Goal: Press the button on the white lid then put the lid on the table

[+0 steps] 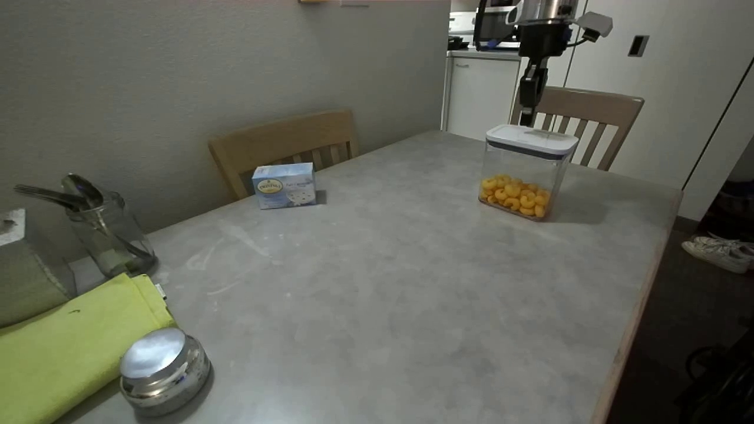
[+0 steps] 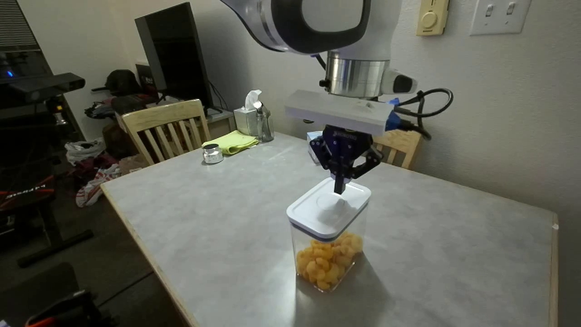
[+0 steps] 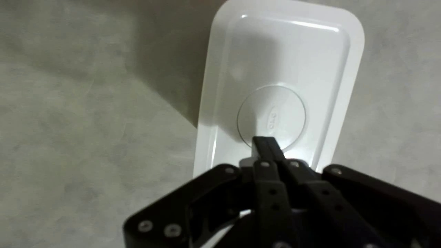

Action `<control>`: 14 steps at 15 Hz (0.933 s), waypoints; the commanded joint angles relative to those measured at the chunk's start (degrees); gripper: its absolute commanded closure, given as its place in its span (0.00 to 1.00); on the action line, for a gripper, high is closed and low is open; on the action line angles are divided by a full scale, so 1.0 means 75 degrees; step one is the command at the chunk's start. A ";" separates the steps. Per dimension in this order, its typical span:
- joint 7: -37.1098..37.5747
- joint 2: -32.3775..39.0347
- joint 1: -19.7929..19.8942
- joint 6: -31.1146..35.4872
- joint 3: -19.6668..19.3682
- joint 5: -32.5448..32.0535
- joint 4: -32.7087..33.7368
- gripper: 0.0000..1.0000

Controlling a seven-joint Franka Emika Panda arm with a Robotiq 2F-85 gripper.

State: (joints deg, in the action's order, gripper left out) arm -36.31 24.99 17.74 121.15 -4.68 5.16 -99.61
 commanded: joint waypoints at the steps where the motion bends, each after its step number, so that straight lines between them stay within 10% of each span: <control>1: 0.0065 -0.0352 0.0046 0.0048 0.0004 0.0102 -0.0461 1.00; 14: 0.0101 0.0006 0.0026 0.0010 0.0035 0.0064 -0.0510 1.00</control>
State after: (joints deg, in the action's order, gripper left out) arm -35.28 24.65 17.75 121.14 -4.77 5.16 -102.37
